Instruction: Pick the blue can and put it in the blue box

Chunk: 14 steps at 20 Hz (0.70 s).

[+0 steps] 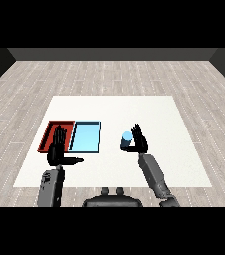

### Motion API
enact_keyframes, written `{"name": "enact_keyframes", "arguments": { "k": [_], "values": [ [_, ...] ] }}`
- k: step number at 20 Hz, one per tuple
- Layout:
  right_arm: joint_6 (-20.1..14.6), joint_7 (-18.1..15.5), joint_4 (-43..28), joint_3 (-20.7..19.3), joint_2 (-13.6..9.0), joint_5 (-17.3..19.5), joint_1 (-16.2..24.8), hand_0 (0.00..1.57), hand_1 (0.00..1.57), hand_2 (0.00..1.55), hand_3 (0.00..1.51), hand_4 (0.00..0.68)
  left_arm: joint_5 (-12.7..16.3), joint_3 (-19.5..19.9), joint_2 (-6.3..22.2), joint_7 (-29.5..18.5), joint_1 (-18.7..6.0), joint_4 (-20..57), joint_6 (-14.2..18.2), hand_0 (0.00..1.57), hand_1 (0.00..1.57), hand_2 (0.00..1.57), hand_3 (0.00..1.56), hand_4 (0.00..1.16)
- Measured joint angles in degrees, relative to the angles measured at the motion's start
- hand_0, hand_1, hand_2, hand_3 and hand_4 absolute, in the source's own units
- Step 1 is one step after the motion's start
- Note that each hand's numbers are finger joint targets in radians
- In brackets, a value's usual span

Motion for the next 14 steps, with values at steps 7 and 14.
{"name": "enact_keyframes", "arguments": {
  "k": [7, 14],
  "values": [
    [-1.2, 0.5, 4.0, 0.8, 0.0, -2.6, -4.0, 0.00, 0.00, 0.00, 0.00, 0.000, 1.4, 1.2, 0.8, 0.3, -1.0, 0.5, -0.7, 0.00, 0.00, 0.00, 0.00, 0.00],
    [-1.2, -1.5, 9.7, 2.1, 0.0, -4.0, -7.3, 0.00, 0.00, 0.00, 0.00, 0.000, 1.0, 0.7, 0.1, -0.1, 0.5, 0.1, -0.5, 0.00, 0.00, 0.00, 0.00, 0.00]
  ]
}}
